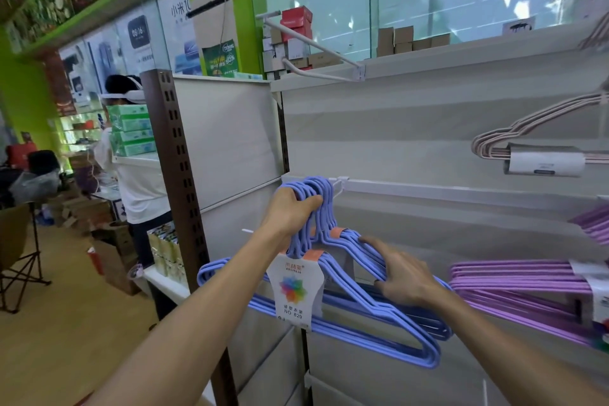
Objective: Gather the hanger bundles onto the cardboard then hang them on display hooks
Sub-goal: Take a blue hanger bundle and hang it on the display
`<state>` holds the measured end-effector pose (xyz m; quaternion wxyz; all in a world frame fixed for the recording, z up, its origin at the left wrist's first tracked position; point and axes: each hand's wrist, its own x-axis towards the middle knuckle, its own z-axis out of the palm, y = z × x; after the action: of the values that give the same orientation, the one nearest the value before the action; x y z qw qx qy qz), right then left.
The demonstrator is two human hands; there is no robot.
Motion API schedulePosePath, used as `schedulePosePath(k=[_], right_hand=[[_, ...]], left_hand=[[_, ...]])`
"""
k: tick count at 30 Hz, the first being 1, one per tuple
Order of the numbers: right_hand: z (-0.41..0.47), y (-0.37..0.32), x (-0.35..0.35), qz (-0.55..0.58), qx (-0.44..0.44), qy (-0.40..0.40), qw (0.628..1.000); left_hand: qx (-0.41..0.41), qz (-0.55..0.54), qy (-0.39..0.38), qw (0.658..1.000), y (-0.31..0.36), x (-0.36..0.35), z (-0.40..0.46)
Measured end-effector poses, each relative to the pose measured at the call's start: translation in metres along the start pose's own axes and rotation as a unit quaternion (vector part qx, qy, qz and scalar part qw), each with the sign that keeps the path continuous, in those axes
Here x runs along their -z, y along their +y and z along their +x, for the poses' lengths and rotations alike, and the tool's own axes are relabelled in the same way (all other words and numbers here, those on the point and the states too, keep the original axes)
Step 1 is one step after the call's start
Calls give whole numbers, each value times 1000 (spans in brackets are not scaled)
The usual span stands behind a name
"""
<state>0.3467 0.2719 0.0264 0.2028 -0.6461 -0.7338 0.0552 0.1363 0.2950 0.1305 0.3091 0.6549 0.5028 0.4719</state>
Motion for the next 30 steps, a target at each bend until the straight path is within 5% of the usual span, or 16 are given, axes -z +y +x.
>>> schedulePosePath(k=[30], right_hand=[[2,14,-26,-11,-1,-31,999]], left_hand=[[33,-54,128,990,-54,-40,-27]])
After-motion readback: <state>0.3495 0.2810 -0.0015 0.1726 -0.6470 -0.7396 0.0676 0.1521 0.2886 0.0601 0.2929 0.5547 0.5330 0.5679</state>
